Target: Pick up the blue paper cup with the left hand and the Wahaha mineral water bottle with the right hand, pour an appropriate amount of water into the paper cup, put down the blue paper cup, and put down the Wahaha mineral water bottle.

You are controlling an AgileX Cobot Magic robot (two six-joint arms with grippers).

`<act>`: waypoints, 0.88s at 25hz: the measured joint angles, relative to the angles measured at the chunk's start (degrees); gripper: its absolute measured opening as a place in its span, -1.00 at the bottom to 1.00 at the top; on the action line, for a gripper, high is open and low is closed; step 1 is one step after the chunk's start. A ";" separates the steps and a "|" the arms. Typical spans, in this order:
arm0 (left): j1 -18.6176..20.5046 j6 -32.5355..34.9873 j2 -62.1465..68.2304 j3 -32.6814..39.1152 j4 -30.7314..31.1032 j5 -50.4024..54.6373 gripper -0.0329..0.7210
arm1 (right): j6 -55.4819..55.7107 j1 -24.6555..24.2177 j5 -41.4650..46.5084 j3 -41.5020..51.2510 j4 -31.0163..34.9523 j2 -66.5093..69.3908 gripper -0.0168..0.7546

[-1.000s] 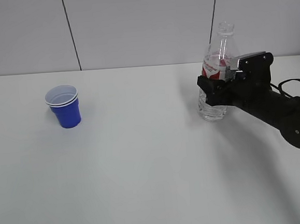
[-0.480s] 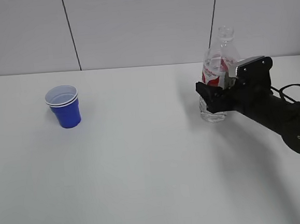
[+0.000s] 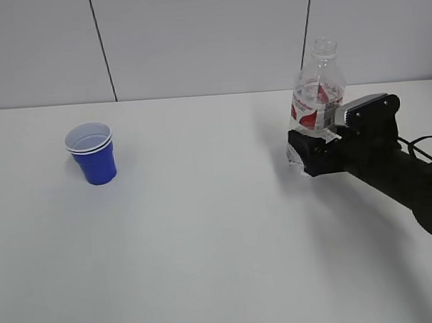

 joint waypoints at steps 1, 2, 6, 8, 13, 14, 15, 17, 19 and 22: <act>0.00 0.00 0.00 0.00 0.00 0.00 0.22 | -0.14 0.00 0.00 0.62 0.24 0.00 0.76; 0.00 0.00 0.00 0.00 0.00 0.00 0.22 | -0.42 0.00 -0.08 1.16 0.37 0.00 0.76; 0.00 0.00 0.00 0.00 0.00 0.00 0.22 | -1.10 0.00 -0.08 3.89 0.98 0.00 0.76; 0.00 0.00 0.00 0.00 0.00 0.00 0.22 | -1.15 0.00 -0.08 5.49 1.70 0.00 0.76; 0.00 0.00 0.00 0.00 0.00 0.00 0.22 | -0.47 0.00 -0.08 9.75 3.50 -1.57 0.75; 0.00 0.00 0.00 0.00 0.00 0.00 0.22 | 0.31 0.00 -0.08 10.85 3.61 -2.43 0.75; 0.00 0.00 0.00 0.00 0.00 0.00 0.22 | 1.16 0.00 -0.08 11.96 3.61 -3.66 0.74; 0.00 0.00 0.00 0.00 0.00 0.00 0.22 | 2.21 0.00 -0.08 13.94 2.86 -6.17 0.72; 0.00 0.00 0.00 0.00 0.00 0.00 0.22 | 2.65 0.00 -0.08 15.73 1.78 -9.06 0.68; 0.00 0.00 0.00 0.00 0.00 0.00 0.22 | 2.97 0.00 -0.08 18.63 1.22 -13.17 0.60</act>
